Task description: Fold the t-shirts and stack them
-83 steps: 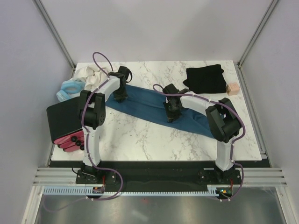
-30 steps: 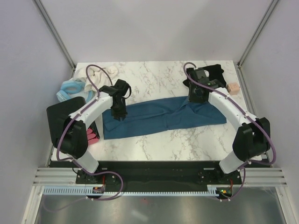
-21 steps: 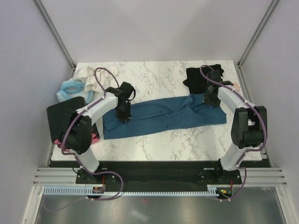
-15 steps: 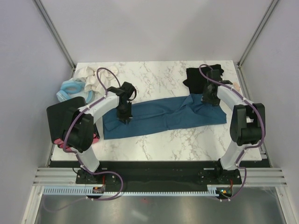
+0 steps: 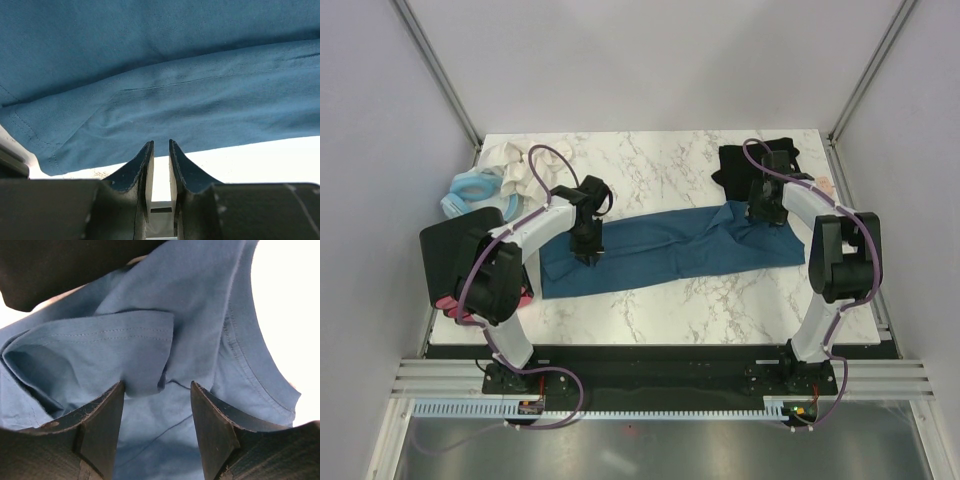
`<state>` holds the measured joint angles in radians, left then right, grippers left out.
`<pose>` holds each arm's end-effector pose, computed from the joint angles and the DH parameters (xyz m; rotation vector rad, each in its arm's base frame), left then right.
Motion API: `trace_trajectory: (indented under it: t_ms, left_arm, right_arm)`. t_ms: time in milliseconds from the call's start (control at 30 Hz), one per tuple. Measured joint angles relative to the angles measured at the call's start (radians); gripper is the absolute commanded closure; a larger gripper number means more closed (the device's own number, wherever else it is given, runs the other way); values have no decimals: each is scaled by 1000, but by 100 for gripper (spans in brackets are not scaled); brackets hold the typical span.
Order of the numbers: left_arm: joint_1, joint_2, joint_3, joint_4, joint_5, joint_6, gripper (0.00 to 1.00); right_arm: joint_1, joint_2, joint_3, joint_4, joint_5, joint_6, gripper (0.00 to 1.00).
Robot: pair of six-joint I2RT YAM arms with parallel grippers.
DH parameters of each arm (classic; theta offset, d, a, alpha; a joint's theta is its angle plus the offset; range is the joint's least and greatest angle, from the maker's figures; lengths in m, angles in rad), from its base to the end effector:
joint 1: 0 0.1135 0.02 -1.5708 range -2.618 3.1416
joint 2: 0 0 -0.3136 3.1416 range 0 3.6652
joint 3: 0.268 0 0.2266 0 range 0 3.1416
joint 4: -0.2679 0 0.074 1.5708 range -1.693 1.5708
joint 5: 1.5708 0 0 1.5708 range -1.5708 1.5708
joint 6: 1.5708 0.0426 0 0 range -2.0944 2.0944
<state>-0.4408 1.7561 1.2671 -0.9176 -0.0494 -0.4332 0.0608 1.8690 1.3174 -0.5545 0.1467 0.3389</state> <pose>0.2884 -0.1337 0.2571 0.0053 2.9717 -0.0370 0.3814 0.0170 0.2460 0.4141 2.6251 -0.0665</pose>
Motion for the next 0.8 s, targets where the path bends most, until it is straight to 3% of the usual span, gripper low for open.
trace_trajectory:
  t_ms: [200,233,367,400,800]
  left_arm:
    - [0,2,0,0,1,0,75]
    - [0,2,0,0,1,0,75]
    - [0,2,0,0,2,0,75]
    - [0,2,0,0,2,0,75]
    - [-22,42,0,0,16,1,75]
  right_arm:
    - [-9,22,0,36,-63,-30,49]
    - [-11,25,0,44,-73,-32,65]
    - [-11,32,0,70,-131,-47,94]
    - [-11,32,0,76,-139,-48,97]
    - [-11,-32,10,31,-87,-49,100]
